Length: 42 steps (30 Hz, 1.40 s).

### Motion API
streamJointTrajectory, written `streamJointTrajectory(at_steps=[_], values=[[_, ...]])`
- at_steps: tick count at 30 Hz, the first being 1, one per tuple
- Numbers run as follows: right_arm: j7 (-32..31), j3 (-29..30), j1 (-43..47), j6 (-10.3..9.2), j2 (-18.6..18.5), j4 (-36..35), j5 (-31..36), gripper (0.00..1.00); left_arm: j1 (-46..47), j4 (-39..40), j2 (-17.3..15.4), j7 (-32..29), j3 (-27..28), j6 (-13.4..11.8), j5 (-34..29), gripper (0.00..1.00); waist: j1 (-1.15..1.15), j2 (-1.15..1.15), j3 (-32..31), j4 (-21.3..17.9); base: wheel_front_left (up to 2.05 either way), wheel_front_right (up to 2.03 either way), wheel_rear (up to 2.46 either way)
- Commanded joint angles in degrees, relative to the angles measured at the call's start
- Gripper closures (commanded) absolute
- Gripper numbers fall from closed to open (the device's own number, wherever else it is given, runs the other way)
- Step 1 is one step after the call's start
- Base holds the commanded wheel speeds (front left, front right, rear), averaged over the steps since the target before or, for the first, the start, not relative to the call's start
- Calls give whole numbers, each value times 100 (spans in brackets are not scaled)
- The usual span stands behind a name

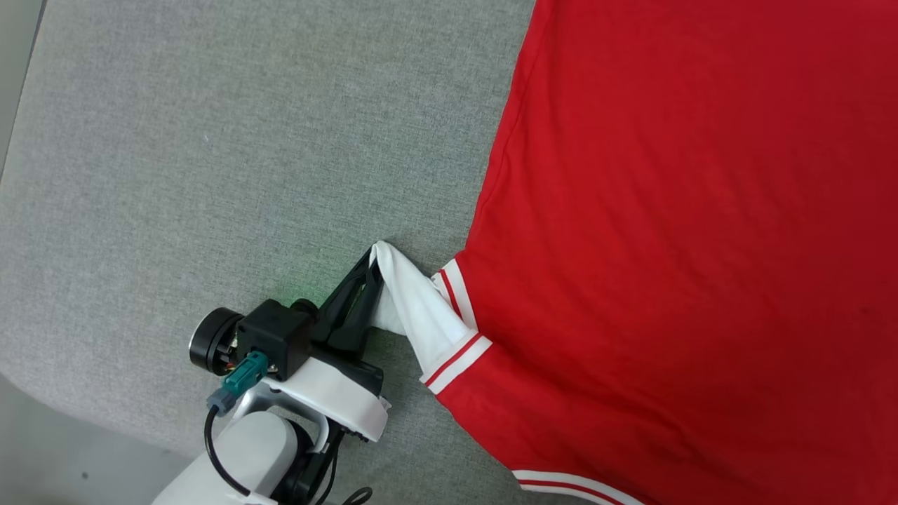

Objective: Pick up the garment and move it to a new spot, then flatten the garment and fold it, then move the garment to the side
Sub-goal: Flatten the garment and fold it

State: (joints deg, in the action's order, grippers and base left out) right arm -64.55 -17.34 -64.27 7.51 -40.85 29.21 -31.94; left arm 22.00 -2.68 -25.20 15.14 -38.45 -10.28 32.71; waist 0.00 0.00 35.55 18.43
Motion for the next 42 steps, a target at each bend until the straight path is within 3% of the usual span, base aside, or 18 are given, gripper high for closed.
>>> streamJointTrajectory(at_steps=[1,9,18,28,35,42], values=[[128,40,164,-6,28,92,36,100,-2,-45,0,0,25,12,-37,100,0,0,-103,-45,0,0,0],[730,-244,265,-6,-127,-92,-121,100,-384,-131,-121,6,160,-62,30,100,0,0,-849,-343,0,0,0],[1003,-1120,1322,-5,-1114,-1093,-997,100,-907,-138,-334,-56,245,-187,245,100,0,0,-1803,-764,0,0,0],[1599,-1193,3038,-6,-1931,-2057,-1835,100,-1449,-48,-568,-117,324,-376,414,100,0,0,-2407,-1188,0,0,0],[1977,-890,4601,-5,-2036,-2432,-2127,100,-1711,8,-644,-115,377,-472,514,100,0,0,-2617,-1406,0,0,0],[2363,-547,6057,-5,-1575,-2269,-2089,100,-1800,38,-678,-105,395,-495,563,100,0,0,-2631,-1500,0,0,0]])
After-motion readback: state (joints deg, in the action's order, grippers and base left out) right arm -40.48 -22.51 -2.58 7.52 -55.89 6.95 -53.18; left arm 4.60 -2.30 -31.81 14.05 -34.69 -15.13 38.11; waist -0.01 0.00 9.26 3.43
